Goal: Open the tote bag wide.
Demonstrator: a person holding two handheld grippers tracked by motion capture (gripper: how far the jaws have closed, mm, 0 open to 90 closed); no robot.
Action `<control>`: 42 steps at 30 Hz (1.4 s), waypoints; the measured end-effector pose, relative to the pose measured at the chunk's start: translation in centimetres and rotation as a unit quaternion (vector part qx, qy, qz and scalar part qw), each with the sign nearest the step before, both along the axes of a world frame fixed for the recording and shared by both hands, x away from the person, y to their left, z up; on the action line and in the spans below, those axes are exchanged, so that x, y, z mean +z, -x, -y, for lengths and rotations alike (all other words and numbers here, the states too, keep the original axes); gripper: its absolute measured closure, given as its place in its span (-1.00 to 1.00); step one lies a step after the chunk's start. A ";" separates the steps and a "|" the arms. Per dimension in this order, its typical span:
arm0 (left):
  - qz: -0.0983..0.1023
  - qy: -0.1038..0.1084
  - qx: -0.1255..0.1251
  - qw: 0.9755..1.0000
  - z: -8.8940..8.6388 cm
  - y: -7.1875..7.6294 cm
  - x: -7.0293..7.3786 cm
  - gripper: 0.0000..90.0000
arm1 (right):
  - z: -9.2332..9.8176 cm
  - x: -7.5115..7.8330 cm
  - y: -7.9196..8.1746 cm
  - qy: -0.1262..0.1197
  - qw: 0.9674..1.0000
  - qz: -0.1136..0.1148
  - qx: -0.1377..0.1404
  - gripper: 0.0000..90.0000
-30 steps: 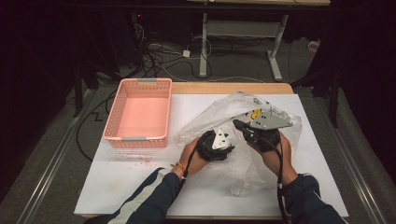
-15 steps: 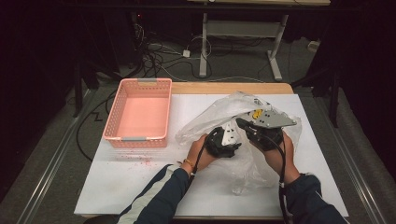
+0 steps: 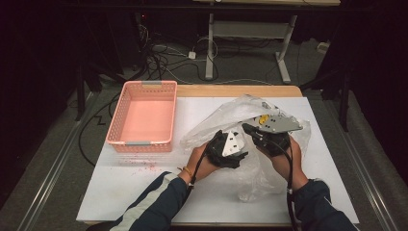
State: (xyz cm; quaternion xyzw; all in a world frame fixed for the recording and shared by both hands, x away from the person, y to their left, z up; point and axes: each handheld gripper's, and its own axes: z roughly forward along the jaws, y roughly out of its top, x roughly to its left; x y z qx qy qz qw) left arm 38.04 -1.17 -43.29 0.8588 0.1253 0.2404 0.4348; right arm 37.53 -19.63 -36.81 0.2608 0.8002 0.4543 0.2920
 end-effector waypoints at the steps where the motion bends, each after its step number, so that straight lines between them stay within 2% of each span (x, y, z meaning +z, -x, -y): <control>1: 0.009 0.005 -0.005 1.000 -0.6 0.7 0.6 -0.43 | 0.0 -0.1 0.0 0.000 1.000 -0.004 -0.001 1.00; 2: 0.009 0.005 -0.005 1.000 -0.6 0.7 0.6 -0.43 | 0.0 -0.1 0.0 0.002 1.000 -0.004 -0.001 1.00; 3: 0.017 0.009 -0.007 1.000 -1.3 1.5 1.2 -0.43 | 0.0 -0.1 0.0 0.003 1.000 -0.004 -0.001 1.00; 6: 0.026 0.014 -0.011 1.000 -2.2 2.3 1.9 -0.43 | 0.2 -0.2 0.0 0.004 1.000 -0.005 -0.002 1.00; 8: 0.042 0.018 -0.008 0.999 -3.3 3.2 2.6 -0.43 | 0.2 -0.2 0.0 0.004 1.000 -0.005 -0.001 1.00; 10: 0.066 0.017 -0.003 0.998 -4.5 4.1 3.3 -0.48 | 0.3 -0.3 0.0 0.008 1.000 -0.008 -0.001 1.00; 12: 0.074 0.015 0.012 0.997 -5.9 4.5 3.9 -0.54 | 0.3 -0.3 0.0 0.009 1.000 -0.009 0.000 1.00; 14: 0.070 0.021 0.030 0.997 -7.4 4.6 4.0 -0.54 | 0.4 -0.4 0.0 0.011 1.000 -0.010 0.001 1.00; 16: 0.059 0.012 0.044 0.997 -8.6 4.4 3.4 -0.54 | 0.4 -0.5 0.0 0.012 1.000 -0.012 0.002 1.00; 18: 0.034 -0.001 0.051 0.998 -9.4 4.0 2.3 -0.55 | 0.5 -0.6 0.0 0.015 1.000 -0.015 0.003 1.00; 22: -0.004 -0.026 0.066 0.997 -9.7 2.8 0.5 -0.55 | 0.6 -0.9 0.0 0.024 0.999 -0.021 0.004 1.00; 26: -0.016 -0.035 0.079 0.996 -9.3 1.9 -0.2 -0.53 | 1.2 -1.2 0.1 0.036 0.999 -0.025 0.005 1.00; 27: -0.018 -0.038 0.084 0.996 -9.1 1.8 -0.3 -0.39 | 1.7 -1.2 0.2 0.035 0.999 -0.029 0.001 1.00; 32: -0.022 -0.063 0.113 0.991 -9.2 1.0 -0.6 -0.04 | 3.2 -0.7 0.2 0.024 0.999 -0.030 -0.005 1.00; 33: -0.032 -0.063 0.114 0.991 -9.3 0.8 -0.7 0.10 | 3.5 -0.6 0.2 0.022 0.999 -0.029 -0.004 1.00; 36: -0.034 -0.062 0.108 0.992 -9.5 0.9 -0.6 0.57 | 4.1 -0.5 0.2 0.016 0.999 -0.036 -0.001 0.99; 37: -0.035 -0.064 0.102 0.992 -9.6 1.0 -0.5 0.61 | 4.2 -0.6 0.2 0.017 0.999 -0.041 0.003 0.92; 39: -0.038 -0.060 0.095 0.993 -9.7 1.2 -0.3 0.81 | 4.3 -0.9 0.3 0.025 0.999 -0.043 0.007 0.83; 42: -0.042 -0.050 0.089 0.994 -10.1 1.4 -0.1 0.91 | 4.2 -1.2 0.8 0.028 0.999 -0.041 0.020 0.73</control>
